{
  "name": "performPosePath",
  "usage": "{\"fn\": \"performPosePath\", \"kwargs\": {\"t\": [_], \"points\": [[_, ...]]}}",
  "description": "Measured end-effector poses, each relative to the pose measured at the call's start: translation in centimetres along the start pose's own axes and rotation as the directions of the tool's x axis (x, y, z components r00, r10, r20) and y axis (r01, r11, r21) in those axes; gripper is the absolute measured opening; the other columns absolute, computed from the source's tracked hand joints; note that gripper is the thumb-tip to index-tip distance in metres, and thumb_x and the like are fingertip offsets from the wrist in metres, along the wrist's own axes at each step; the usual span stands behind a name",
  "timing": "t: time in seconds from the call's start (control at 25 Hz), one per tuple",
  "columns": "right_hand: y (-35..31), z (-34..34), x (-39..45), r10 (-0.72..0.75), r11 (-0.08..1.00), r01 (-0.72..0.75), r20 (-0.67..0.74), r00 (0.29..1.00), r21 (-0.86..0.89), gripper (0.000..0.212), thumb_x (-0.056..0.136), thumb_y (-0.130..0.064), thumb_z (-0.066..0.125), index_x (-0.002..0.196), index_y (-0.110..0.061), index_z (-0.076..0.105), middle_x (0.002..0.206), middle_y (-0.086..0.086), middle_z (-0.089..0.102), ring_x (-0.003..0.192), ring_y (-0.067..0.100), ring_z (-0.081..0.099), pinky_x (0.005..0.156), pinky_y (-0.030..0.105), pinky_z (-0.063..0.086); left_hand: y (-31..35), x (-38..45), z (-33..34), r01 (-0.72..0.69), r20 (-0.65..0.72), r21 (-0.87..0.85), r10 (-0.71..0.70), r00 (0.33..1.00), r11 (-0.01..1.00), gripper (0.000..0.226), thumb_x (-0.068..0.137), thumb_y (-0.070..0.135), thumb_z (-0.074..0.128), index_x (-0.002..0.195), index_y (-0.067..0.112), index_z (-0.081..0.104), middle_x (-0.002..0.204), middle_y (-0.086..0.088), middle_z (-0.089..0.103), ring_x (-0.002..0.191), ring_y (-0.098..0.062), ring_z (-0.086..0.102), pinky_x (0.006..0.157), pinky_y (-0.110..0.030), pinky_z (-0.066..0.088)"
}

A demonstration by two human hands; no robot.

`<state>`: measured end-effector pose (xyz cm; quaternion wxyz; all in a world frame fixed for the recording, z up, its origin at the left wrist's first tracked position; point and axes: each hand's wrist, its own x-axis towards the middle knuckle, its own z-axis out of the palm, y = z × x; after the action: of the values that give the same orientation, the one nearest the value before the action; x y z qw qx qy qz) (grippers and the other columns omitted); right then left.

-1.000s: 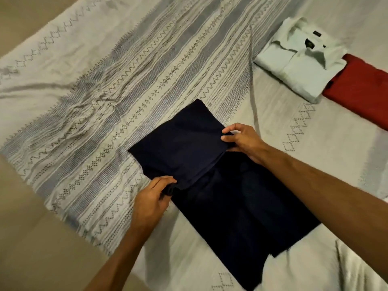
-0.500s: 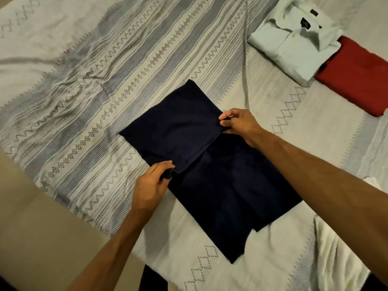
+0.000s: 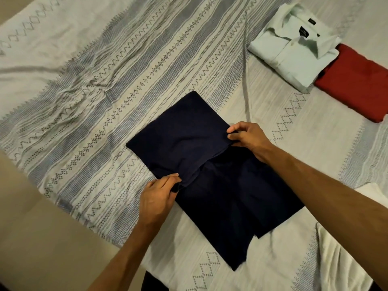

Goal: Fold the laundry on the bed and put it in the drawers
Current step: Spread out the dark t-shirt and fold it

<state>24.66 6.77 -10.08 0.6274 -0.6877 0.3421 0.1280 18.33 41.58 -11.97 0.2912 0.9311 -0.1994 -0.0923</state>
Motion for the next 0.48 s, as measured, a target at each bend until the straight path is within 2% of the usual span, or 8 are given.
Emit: {"fn": "performPosePath", "kwargs": {"t": [0.16,0.24,0.32,0.4,0.48], "points": [[-0.5,0.0,-0.3,-0.024,0.999,0.023,-0.028,0.999,-0.031,0.015,0.086,0.004,0.077,0.097,-0.006,0.077,0.117,0.009,0.072,0.106,0.019,0.073,0.077,0.028,0.063,-0.7,-0.4,-0.3,0.060,0.016,-0.073,-0.059,0.998,0.996,0.030,0.096,0.020,0.069,0.123,0.030,0.065,0.133,0.019,0.066,0.095,-0.006,0.068,0.086,-0.032,0.057],[-0.9,0.0,-0.4,-0.011,0.999,0.012,-0.034,0.999,0.042,0.016,0.086,0.006,0.075,0.099,-0.003,0.076,0.114,0.010,0.073,0.104,0.022,0.074,0.076,0.028,0.062,-0.7,-0.6,-0.8,0.091,0.005,-0.171,-0.091,0.996,0.981,0.033,0.097,0.019,0.070,0.128,0.029,0.062,0.130,0.017,0.067,0.089,-0.001,0.066,0.082,-0.031,0.060],[-1.3,-0.2,-0.6,0.011,0.990,-0.007,-0.029,1.000,0.138,0.017,0.086,0.007,0.074,0.101,-0.001,0.076,0.112,0.010,0.073,0.103,0.024,0.074,0.077,0.030,0.062,-0.4,-0.7,-1.3,0.076,-0.024,-0.241,-0.085,0.996,0.967,0.032,0.099,0.020,0.069,0.130,0.025,0.062,0.127,0.015,0.068,0.092,0.001,0.067,0.082,-0.027,0.060],[-1.4,-0.5,-0.8,0.032,0.980,-0.029,-0.013,0.999,0.197,0.019,0.085,0.008,0.073,0.101,0.000,0.076,0.112,0.012,0.074,0.103,0.026,0.074,0.080,0.033,0.063,-0.3,-0.7,-1.6,0.051,-0.033,-0.209,-0.059,0.998,0.977,0.032,0.097,0.020,0.071,0.129,0.024,0.064,0.129,0.015,0.068,0.087,0.001,0.067,0.078,-0.025,0.060],[-1.0,-0.6,-1.0,0.039,0.985,-0.038,-0.004,0.999,0.169,0.019,0.085,0.008,0.073,0.102,0.001,0.076,0.116,0.013,0.073,0.105,0.026,0.074,0.083,0.035,0.064,-0.5,-0.9,-1.5,0.010,-0.026,-0.070,-0.012,1.000,0.997,0.032,0.094,0.019,0.075,0.124,0.026,0.068,0.132,0.017,0.067,0.082,-0.004,0.069,0.072,-0.024,0.059]]}}
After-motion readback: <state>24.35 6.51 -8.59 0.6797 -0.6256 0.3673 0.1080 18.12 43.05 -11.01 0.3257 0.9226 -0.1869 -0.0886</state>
